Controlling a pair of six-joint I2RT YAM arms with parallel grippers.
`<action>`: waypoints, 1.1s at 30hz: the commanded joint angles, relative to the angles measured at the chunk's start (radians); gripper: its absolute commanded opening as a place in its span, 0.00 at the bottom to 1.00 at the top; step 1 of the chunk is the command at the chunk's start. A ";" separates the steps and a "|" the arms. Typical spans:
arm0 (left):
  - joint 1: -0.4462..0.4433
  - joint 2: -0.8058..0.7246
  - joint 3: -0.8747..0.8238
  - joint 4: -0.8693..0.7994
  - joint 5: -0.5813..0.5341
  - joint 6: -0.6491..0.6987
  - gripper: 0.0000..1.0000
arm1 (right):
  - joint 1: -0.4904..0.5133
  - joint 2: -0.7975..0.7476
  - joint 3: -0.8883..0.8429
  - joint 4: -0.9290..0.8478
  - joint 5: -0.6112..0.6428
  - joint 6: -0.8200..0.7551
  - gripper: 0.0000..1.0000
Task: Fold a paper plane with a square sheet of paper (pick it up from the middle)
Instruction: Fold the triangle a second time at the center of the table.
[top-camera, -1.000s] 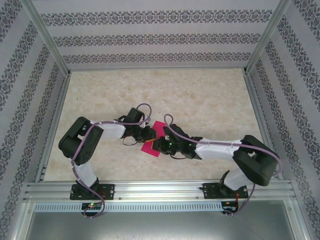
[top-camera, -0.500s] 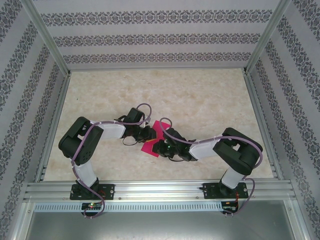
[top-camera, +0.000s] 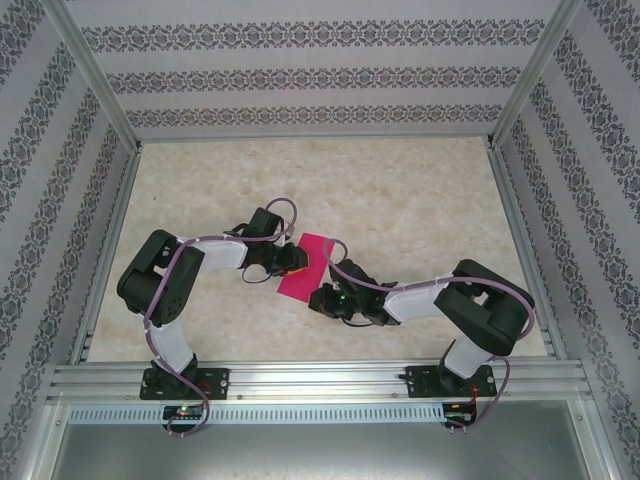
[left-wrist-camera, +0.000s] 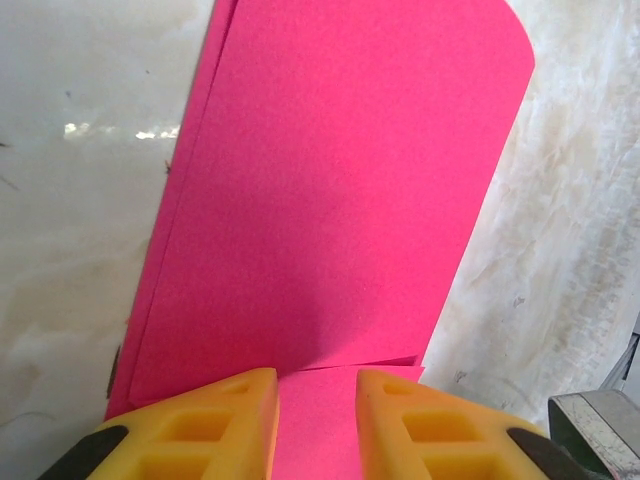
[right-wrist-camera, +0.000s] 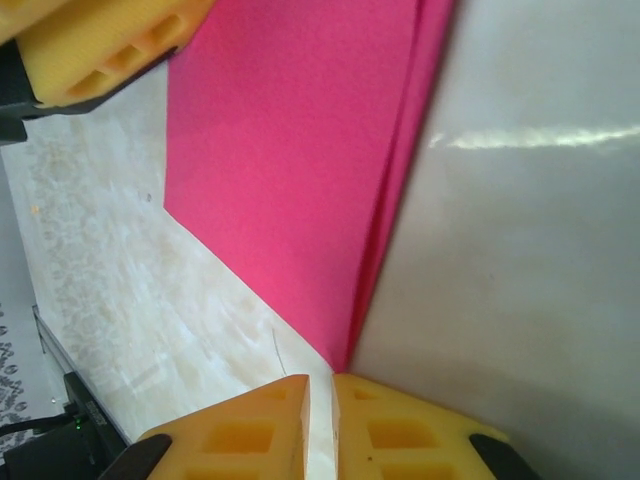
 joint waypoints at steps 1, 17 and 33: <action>0.008 0.021 -0.010 0.004 0.012 0.007 0.30 | 0.011 -0.059 0.030 -0.158 0.008 -0.036 0.16; 0.008 0.009 -0.012 0.004 0.014 -0.007 0.30 | -0.010 0.172 0.269 -0.211 0.053 -0.023 0.14; 0.054 0.015 0.063 -0.027 -0.008 0.053 0.34 | -0.006 0.163 0.120 -0.230 0.011 -0.015 0.06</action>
